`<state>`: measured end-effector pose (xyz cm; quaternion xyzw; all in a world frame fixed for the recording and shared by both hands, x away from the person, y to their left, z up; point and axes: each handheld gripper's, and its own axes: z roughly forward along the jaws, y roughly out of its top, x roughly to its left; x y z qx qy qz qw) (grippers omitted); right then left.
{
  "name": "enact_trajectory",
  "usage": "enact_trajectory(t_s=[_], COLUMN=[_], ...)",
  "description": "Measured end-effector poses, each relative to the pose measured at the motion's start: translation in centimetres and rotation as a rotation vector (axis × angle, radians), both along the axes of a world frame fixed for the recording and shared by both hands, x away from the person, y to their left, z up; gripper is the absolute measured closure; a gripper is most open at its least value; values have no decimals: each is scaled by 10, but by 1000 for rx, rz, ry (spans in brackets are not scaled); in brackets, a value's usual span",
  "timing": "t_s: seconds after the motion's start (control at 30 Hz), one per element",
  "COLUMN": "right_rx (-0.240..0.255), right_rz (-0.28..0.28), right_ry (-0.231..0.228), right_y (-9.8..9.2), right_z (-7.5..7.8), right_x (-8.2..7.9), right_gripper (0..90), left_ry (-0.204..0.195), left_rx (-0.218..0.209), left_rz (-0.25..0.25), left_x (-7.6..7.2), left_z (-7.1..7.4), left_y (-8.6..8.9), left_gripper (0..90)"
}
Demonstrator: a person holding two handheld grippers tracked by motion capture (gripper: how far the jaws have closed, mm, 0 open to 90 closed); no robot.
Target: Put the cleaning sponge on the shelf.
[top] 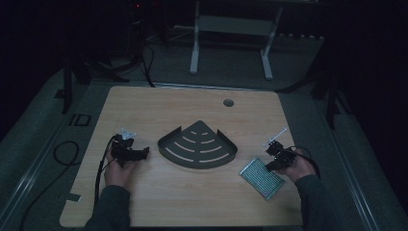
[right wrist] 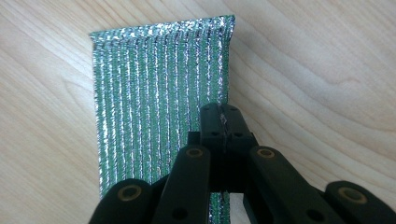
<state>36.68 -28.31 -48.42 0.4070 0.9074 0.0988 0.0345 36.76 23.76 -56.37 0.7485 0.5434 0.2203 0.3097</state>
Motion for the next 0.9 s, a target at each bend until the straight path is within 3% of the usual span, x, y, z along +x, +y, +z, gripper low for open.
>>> enact_trajectory(t_s=[0.9], right_rx=[-28], right_rz=[29], right_ry=[-80], right_y=[17], right_z=[54], right_x=[18], right_gripper=[899], left_ry=[-1], left_rx=[-1], left_rz=[1], left_x=[0], left_z=[0], left_y=[0], left_gripper=[109])
